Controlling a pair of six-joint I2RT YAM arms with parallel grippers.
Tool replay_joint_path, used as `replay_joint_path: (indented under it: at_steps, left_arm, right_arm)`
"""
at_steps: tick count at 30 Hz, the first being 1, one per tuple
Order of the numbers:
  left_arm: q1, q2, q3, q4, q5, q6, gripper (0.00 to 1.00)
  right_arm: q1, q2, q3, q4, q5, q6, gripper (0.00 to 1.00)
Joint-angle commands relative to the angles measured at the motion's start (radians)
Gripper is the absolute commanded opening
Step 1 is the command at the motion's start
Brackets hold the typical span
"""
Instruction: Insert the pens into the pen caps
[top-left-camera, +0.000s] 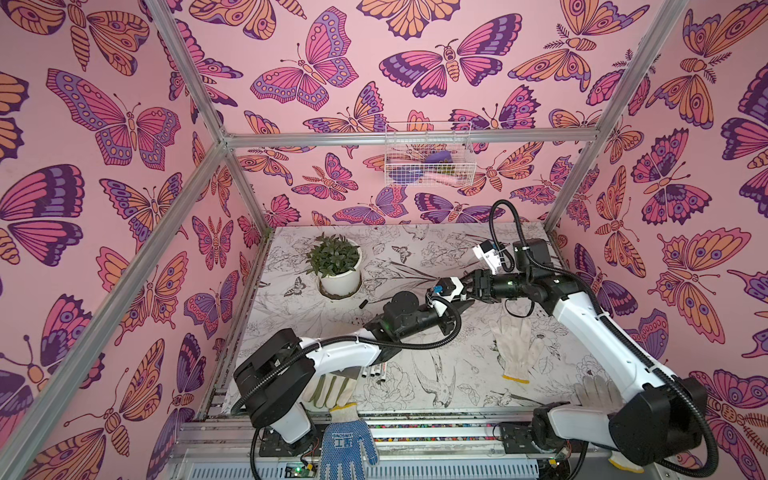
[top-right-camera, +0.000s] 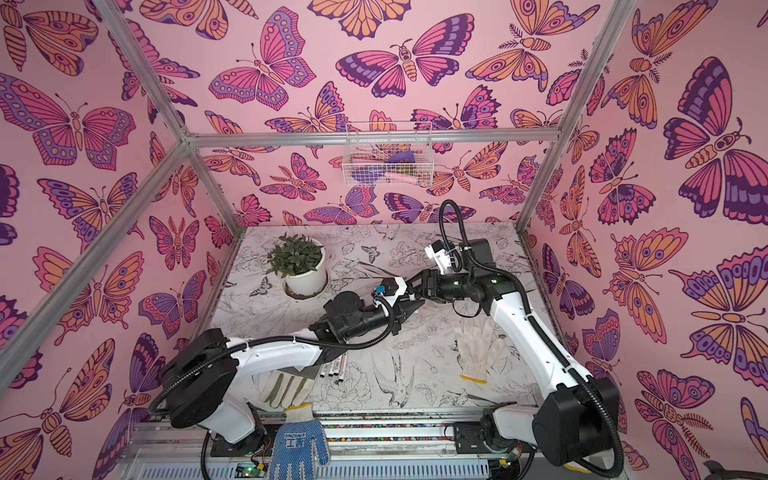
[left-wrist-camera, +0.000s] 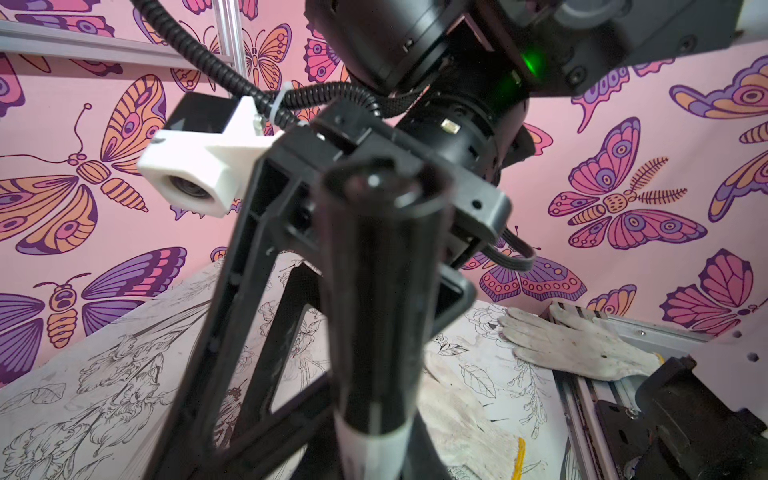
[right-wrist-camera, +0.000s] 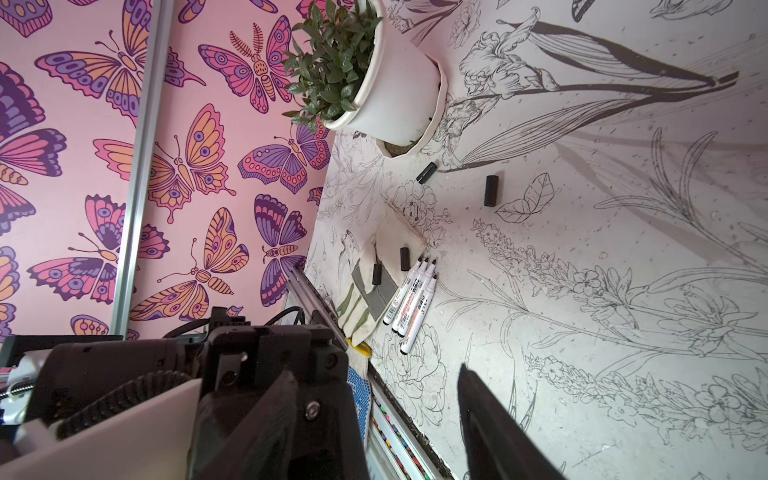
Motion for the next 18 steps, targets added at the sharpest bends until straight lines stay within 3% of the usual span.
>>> replay_joint_path:
  at_steps: [1,13,18]
  left_arm:
    - [0.024,-0.009,-0.001,0.103,-0.049,-0.048,0.0]
    - [0.091,-0.027,-0.056,0.044,-0.008,-0.178,0.0]
    - [0.163,-0.003,-0.038,0.056,0.098,-0.37,0.0]
  right_arm:
    - [-0.018,-0.001,0.019,-0.046,0.059,-0.03,0.64]
    - [-0.026,-0.144,0.026,-0.005,0.25,-0.123,0.64]
    - [0.004,-0.19,0.036,0.001,0.224,-0.171,0.64]
